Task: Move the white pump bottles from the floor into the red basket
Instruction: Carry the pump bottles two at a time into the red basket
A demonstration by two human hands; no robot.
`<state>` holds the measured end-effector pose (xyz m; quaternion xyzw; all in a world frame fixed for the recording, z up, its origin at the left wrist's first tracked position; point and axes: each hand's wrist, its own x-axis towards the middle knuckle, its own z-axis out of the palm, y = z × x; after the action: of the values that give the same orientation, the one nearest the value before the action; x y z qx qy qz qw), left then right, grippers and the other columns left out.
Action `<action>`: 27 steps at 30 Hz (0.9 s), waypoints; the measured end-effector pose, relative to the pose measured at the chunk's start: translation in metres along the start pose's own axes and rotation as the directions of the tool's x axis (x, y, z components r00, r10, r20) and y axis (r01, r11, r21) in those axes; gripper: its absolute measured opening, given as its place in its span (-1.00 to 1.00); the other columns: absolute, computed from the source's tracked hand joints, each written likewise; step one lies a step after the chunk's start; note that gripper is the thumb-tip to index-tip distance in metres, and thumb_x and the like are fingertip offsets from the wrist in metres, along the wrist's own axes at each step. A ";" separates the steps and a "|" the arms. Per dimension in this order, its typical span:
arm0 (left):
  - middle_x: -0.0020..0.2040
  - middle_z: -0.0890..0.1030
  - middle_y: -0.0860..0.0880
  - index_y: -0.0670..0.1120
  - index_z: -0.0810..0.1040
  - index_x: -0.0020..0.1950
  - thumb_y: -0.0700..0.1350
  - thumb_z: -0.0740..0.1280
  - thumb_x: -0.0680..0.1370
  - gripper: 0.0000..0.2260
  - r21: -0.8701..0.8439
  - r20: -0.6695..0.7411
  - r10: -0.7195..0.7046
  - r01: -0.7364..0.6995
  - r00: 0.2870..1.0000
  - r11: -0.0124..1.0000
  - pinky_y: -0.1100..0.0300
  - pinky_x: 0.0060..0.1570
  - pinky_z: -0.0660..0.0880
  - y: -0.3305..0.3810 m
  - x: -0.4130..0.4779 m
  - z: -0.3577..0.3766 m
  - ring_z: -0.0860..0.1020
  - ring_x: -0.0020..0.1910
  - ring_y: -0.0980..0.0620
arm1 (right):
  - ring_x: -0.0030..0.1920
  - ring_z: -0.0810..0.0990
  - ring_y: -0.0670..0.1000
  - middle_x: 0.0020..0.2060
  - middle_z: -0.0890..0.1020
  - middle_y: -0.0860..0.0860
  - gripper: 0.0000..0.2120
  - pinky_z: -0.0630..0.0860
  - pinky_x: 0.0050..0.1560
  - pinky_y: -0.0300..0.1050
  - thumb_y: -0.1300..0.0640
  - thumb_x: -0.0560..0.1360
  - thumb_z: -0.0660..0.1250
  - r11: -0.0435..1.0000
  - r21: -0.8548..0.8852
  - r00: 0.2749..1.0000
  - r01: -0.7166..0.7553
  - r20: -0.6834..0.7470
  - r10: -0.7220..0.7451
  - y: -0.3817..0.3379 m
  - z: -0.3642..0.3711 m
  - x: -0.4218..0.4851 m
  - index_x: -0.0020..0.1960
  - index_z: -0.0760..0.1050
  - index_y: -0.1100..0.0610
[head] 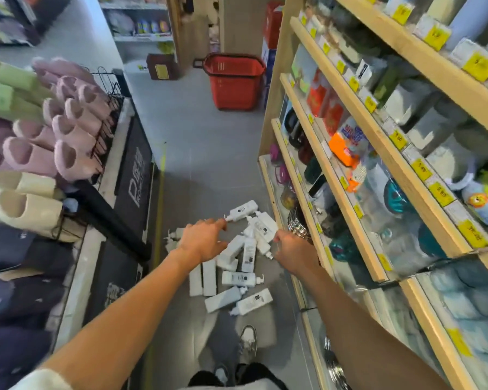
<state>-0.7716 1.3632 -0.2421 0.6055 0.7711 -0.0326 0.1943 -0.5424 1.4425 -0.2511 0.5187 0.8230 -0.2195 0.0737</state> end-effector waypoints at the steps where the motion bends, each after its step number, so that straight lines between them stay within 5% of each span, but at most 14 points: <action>1: 0.29 0.55 -0.04 0.07 0.43 0.33 0.13 0.29 0.58 -0.66 0.008 0.015 -0.005 0.005 1.000 1.000 -0.06 0.20 0.45 -0.002 0.008 0.003 0.53 0.24 -0.13 | 0.06 0.60 0.15 0.10 0.64 0.06 -0.81 0.47 -0.04 -0.03 0.07 0.60 0.29 1.000 -0.001 1.000 0.008 0.024 -0.008 0.002 0.006 0.011 0.21 0.46 0.03; 7: 0.36 0.51 -0.05 0.05 0.42 0.38 0.12 0.29 0.58 -0.62 -0.013 0.094 -0.095 0.096 0.991 0.995 -0.08 0.25 0.41 -0.028 0.058 0.034 0.48 0.32 -0.16 | 0.20 0.58 0.22 0.11 0.64 0.14 -0.74 0.50 0.12 0.03 0.07 0.58 0.32 0.998 0.011 0.985 0.056 0.164 -0.057 0.015 0.050 0.065 0.23 0.45 0.09; 12: 0.33 0.53 -0.05 0.08 0.43 0.37 0.12 0.30 0.57 -0.61 -0.059 0.189 -0.179 0.193 0.965 0.979 -0.07 0.24 0.41 -0.052 0.095 0.098 0.50 0.30 -0.17 | 0.18 0.60 0.19 0.18 0.61 0.09 -0.70 0.43 0.01 -0.05 0.05 0.59 0.36 0.996 0.085 0.949 -0.027 0.314 -0.001 0.028 0.109 0.101 0.30 0.46 0.05; 19: 0.36 0.48 -0.07 0.05 0.39 0.40 0.08 0.30 0.59 -0.60 -0.059 0.335 -0.283 0.320 0.899 0.946 -0.11 0.28 0.34 -0.090 0.167 0.262 0.42 0.34 -0.20 | 0.27 0.56 0.17 0.26 0.57 0.04 -0.69 0.45 0.06 -0.03 0.00 0.61 0.31 0.977 0.080 0.897 -0.196 0.417 0.146 0.081 0.252 0.147 0.34 0.46 0.00; 27: 0.42 0.41 -0.06 0.06 0.31 0.48 0.12 0.29 0.60 -0.52 0.022 0.543 -0.231 0.261 0.807 0.965 -0.09 0.36 0.33 -0.101 0.203 0.474 0.38 0.39 -0.13 | 0.31 0.47 0.07 0.25 0.50 -0.04 -0.77 0.43 0.08 -0.05 0.01 0.63 0.30 0.971 0.017 0.821 -0.238 0.538 0.191 0.146 0.427 0.175 0.27 0.44 -0.02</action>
<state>-0.7830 1.3878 -0.7671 0.4611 0.7570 -0.2063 0.4143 -0.5375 1.4528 -0.7352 0.5293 0.6967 -0.3789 0.3014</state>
